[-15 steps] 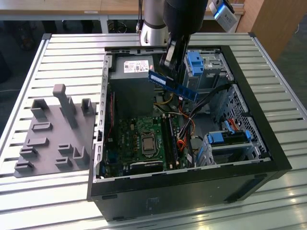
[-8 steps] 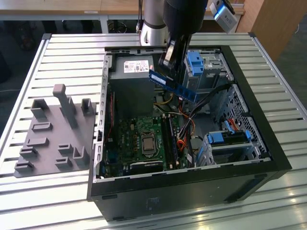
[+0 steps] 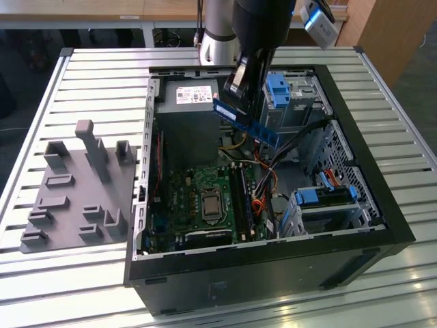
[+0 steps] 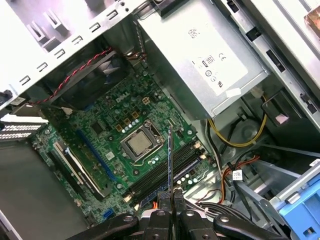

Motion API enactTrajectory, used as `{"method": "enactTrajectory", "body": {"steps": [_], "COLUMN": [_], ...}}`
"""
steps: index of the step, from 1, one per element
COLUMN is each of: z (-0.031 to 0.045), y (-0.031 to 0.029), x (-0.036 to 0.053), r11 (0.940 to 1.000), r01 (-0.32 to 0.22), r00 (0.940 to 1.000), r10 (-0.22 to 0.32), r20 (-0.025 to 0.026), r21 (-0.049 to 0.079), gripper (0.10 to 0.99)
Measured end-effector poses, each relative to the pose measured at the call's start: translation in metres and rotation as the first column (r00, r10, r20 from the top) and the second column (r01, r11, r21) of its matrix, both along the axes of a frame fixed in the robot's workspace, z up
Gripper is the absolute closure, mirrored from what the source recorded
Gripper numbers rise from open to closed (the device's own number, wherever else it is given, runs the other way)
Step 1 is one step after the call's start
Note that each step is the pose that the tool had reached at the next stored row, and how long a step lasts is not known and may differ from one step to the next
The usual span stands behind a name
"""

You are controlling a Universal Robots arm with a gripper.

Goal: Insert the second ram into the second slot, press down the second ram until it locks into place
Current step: 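Press down the second ram until it locks into place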

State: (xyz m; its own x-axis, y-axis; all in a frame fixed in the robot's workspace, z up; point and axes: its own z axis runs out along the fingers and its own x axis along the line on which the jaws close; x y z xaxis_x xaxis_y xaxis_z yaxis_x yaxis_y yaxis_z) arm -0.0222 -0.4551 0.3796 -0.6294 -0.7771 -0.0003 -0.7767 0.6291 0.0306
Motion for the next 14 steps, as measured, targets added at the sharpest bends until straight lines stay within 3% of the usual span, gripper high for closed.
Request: {"method": "enactTrajectory", "body": {"steps": [14], "z": [-0.0001], "y": [0.0000], "x": [0.0000], "r11": [0.9946], "r01": [0.104], "r00": [0.9946], "r10": [-0.104], "r20": [0.0003], "r21": [-0.006], "gripper": [0.949]}}
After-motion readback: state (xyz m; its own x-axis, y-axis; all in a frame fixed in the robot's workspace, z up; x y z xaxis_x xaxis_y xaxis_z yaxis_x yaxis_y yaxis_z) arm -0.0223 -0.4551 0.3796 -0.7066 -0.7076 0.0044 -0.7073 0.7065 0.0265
